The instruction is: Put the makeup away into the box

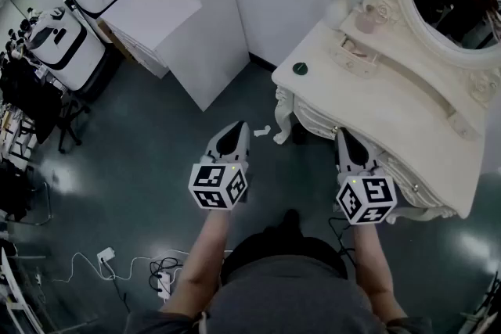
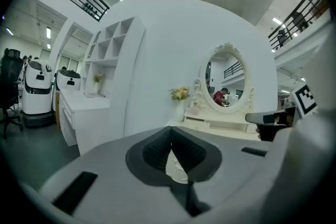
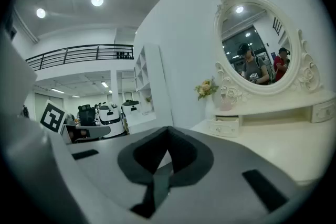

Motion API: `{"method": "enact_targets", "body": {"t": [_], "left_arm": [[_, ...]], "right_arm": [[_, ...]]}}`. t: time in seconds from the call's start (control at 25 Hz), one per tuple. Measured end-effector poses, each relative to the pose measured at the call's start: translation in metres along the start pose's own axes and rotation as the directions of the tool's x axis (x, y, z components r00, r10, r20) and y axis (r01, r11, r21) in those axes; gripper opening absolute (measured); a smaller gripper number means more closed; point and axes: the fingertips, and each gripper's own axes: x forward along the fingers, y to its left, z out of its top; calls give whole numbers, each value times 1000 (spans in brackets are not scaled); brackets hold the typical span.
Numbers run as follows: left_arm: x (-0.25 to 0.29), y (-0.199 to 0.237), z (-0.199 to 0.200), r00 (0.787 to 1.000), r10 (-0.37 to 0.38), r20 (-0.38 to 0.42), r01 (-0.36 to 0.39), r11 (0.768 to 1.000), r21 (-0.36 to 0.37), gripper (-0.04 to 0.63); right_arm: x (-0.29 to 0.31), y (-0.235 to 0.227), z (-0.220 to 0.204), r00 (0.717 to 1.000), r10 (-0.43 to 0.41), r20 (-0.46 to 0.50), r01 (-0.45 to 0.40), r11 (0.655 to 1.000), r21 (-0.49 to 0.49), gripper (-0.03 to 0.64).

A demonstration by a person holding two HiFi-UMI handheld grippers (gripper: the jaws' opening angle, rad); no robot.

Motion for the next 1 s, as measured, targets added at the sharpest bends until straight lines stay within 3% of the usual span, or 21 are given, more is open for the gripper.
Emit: {"method": "enact_targets", "body": {"t": [0.4, 0.88, 1.0], "left_arm": [[17, -8, 4, 1000, 2, -5, -2, 1000, 21, 5], [49, -17, 14, 1000, -25, -6, 26, 997, 73, 9], [62, -15, 12, 999, -32, -14, 33, 996, 81, 48]], "right_arm": [[9, -11, 4, 1000, 22, 4, -22, 1000, -13, 3], [18, -33, 17, 999, -30, 35, 30, 1000, 6, 5], [27, -37, 17, 999, -39, 37, 39, 999, 11, 5]]}}
